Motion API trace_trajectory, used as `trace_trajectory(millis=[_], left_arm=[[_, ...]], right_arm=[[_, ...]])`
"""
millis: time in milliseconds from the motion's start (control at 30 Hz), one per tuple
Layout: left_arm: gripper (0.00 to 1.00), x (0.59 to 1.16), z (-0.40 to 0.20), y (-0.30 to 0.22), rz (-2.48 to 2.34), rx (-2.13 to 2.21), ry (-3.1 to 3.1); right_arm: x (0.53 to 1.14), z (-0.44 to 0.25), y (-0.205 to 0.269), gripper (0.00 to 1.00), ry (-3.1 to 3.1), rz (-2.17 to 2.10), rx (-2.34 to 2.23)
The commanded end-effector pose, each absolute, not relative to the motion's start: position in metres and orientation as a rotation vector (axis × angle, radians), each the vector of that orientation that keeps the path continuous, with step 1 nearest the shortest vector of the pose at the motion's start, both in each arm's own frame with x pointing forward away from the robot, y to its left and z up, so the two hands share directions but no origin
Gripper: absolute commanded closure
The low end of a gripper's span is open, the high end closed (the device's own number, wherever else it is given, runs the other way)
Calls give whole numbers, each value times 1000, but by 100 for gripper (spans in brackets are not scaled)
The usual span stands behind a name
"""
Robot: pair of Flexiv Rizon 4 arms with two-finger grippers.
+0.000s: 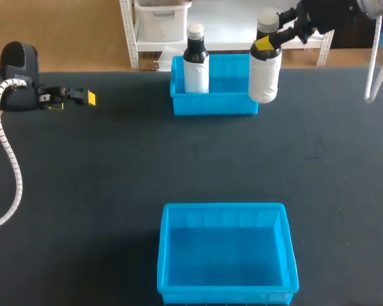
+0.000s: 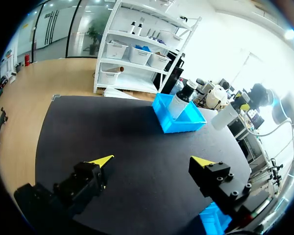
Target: Pick up the bottle, and place it in the far bin if it is heavy, or in the near bin if it is light.
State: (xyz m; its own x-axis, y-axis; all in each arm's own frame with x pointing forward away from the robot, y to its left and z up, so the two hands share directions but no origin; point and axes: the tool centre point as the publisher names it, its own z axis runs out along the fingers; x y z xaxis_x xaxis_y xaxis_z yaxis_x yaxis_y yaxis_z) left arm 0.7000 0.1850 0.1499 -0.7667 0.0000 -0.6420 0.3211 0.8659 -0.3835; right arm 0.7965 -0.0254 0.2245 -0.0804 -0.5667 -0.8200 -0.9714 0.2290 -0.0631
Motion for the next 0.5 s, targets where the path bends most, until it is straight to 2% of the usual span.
trace_trajectory(millis=[33, 500], left_arm=[[0, 700, 150, 185, -637, 231, 2375], [0, 700, 150, 185, -637, 231, 2375]], right_arm=[[819, 228, -23, 100, 1747, 696, -1448], [861, 222, -8, 100, 1741, 701, -1460]])
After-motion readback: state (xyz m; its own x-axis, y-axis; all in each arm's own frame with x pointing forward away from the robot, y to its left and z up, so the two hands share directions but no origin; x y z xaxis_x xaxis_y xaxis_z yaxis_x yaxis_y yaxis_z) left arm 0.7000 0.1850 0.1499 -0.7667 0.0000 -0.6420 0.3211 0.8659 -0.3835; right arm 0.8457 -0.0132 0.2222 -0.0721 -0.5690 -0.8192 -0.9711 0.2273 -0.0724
